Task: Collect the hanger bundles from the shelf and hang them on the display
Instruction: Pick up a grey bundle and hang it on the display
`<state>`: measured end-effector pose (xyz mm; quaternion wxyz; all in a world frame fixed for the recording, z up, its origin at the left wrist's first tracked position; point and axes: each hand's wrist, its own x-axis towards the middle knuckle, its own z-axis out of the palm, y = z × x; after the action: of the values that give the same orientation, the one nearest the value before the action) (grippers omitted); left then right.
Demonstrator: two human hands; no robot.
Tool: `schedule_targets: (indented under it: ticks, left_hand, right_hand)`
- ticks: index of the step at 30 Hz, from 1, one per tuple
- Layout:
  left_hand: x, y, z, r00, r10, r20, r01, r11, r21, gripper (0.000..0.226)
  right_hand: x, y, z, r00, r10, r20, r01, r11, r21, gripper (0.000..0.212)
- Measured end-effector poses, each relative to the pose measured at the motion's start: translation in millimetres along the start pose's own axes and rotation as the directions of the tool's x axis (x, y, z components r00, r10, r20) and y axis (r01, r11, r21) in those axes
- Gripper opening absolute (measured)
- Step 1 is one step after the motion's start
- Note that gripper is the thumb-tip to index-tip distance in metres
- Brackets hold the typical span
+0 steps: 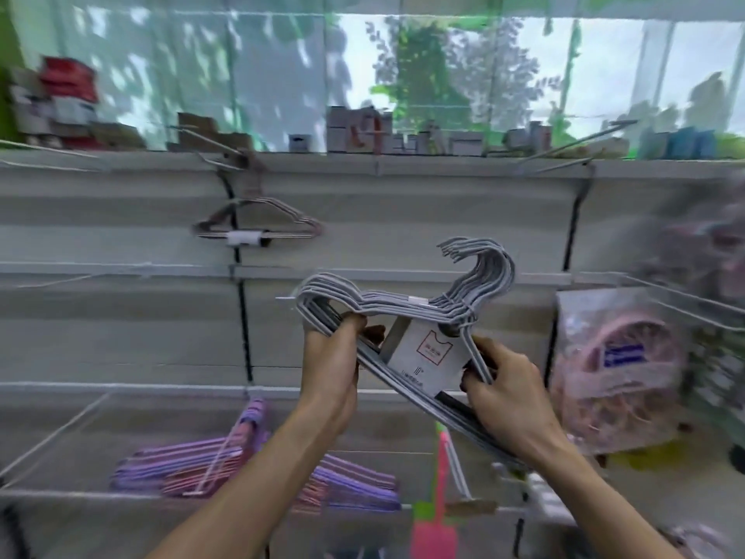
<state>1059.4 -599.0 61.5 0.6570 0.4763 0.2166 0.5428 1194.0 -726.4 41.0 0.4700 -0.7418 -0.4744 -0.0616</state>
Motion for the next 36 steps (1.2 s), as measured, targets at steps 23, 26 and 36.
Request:
schedule_targets:
  ticks: [23,26,36]
  left_hand:
    - [109.1,180.8,-312.6,0.983,0.151,-0.101,-0.144,0.987,0.070,0.018]
    - [127.5,200.0,-343.2,0.981,0.162,-0.111,-0.156,0.986,0.059,0.037]
    - [210.4,239.7,-407.8,0.951,0.265,-0.160,-0.240,0.958,0.157,0.025]
  right_hand:
    - [46.0,-247.5,255.5,0.971,-0.192,0.142,0.158,0.962,0.221,0.047]
    - [60.1,-272.4,278.8,0.961,-0.219,0.169,0.178,0.957,0.230,0.046]
    - [134.8,-326.7,351.2,0.925,-0.322,0.201,0.267,0.928,0.259,0.039]
